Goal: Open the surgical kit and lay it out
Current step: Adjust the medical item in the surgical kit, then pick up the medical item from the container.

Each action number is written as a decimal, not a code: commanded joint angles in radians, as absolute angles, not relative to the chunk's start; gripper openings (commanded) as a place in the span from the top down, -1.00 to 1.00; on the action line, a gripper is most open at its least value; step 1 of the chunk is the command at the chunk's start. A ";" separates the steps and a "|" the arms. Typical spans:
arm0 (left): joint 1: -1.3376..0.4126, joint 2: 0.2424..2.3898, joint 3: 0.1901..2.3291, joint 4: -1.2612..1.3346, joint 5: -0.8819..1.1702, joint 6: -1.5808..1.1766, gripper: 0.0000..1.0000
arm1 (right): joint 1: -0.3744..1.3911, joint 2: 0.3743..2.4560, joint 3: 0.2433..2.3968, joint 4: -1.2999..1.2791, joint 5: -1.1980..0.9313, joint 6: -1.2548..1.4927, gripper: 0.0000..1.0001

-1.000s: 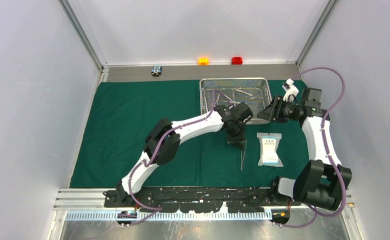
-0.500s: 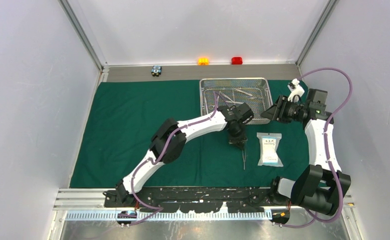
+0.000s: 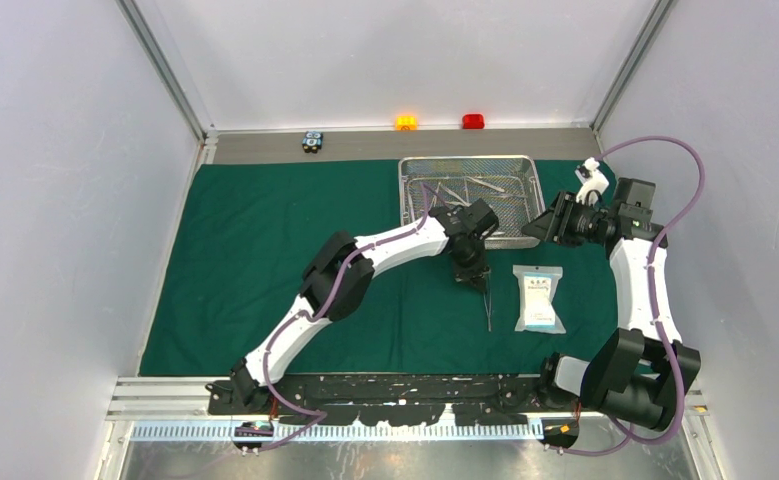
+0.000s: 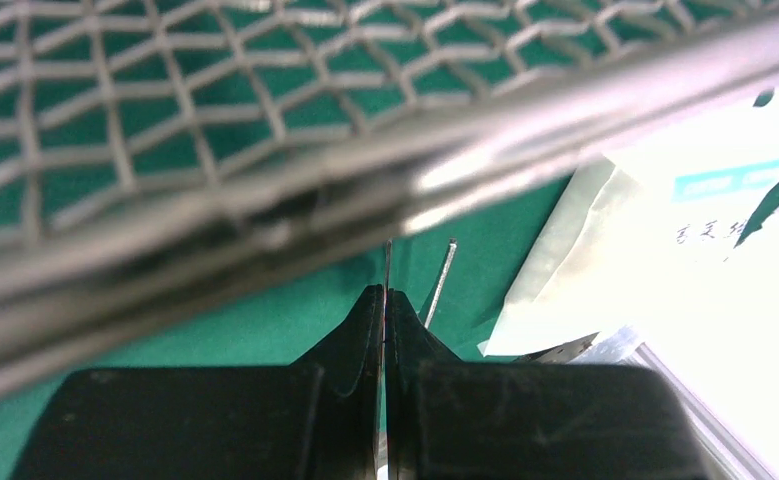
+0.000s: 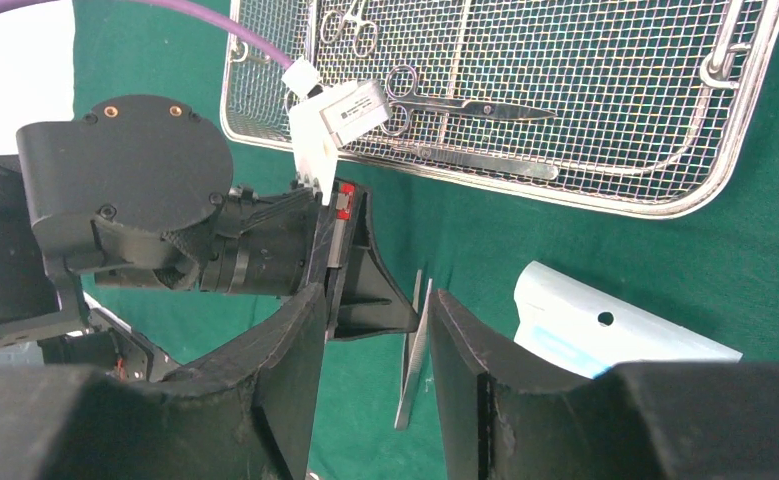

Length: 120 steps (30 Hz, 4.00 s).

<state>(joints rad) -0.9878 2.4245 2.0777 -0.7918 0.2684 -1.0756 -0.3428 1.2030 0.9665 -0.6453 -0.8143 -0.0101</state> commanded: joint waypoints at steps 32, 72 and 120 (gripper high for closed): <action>-0.975 2.347 2.025 -0.685 0.316 -1.004 0.27 | -0.346 1.218 0.986 -0.613 -0.811 -0.033 0.06; -0.809 1.748 1.638 -0.687 0.231 -0.018 -0.57 | -0.007 2.327 2.171 -1.131 -0.349 -0.791 -0.29; -0.633 1.815 1.778 -0.649 0.272 -0.192 -0.62 | 0.058 2.143 2.088 -1.011 -0.319 -0.609 0.99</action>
<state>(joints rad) -0.6781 1.8156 1.7084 -0.7055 0.2039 -0.0742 0.0547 2.3245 2.1151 -1.1038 -0.2977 -0.7475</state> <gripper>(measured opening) 0.812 0.084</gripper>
